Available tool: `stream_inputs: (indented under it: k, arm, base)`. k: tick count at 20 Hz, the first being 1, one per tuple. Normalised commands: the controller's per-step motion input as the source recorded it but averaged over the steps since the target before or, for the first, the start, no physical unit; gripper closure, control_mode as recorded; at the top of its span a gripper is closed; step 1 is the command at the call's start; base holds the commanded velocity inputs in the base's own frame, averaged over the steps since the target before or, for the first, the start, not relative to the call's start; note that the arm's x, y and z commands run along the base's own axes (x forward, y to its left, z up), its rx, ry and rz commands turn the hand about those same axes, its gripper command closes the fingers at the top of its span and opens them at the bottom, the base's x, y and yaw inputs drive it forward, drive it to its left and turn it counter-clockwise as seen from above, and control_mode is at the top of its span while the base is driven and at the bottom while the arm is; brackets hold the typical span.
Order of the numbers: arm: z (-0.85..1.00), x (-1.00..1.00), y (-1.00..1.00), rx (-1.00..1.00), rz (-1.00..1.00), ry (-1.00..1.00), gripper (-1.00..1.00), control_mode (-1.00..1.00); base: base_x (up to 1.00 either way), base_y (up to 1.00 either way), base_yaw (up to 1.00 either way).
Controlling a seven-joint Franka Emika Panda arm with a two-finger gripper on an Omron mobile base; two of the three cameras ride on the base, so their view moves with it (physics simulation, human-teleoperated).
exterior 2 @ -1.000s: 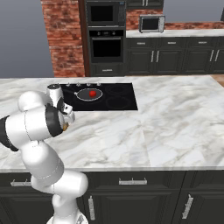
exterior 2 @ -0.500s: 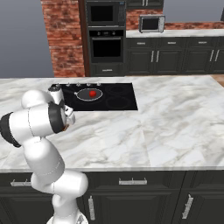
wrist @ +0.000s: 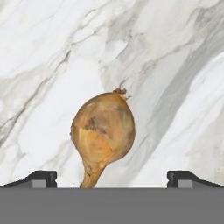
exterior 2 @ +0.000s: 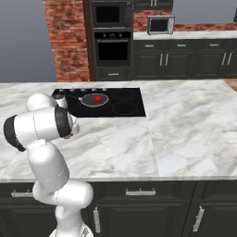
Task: Place the pan on the center burner on the stove. Then place the tomato and the onion in the pan and turn on the center burner.
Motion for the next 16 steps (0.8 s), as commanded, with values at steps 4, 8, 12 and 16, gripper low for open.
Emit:
stream_inputs:
  k: [4, 8, 12, 16]
  arm:
    - [-0.09, 0.18, 0.0, 0.0, -0.03, 0.0, -1.0, -1.0]
    - [-0.09, 0.25, 0.0, 0.0, -0.03, 0.0, -1.0, -1.0]
    - [-0.11, 0.1, 0.05, 0.0, -0.03, 0.0, -1.0, -1.0]
    - [-0.16, 0.0, 0.09, 0.0, -0.04, 0.0, -1.0, -1.0]
  base:
    - [0.0, 0.0, 0.0]
    - [0.0, 0.0, 0.0]
    - [0.0, 0.0, 0.0]
    - [0.0, 0.0, 0.0]
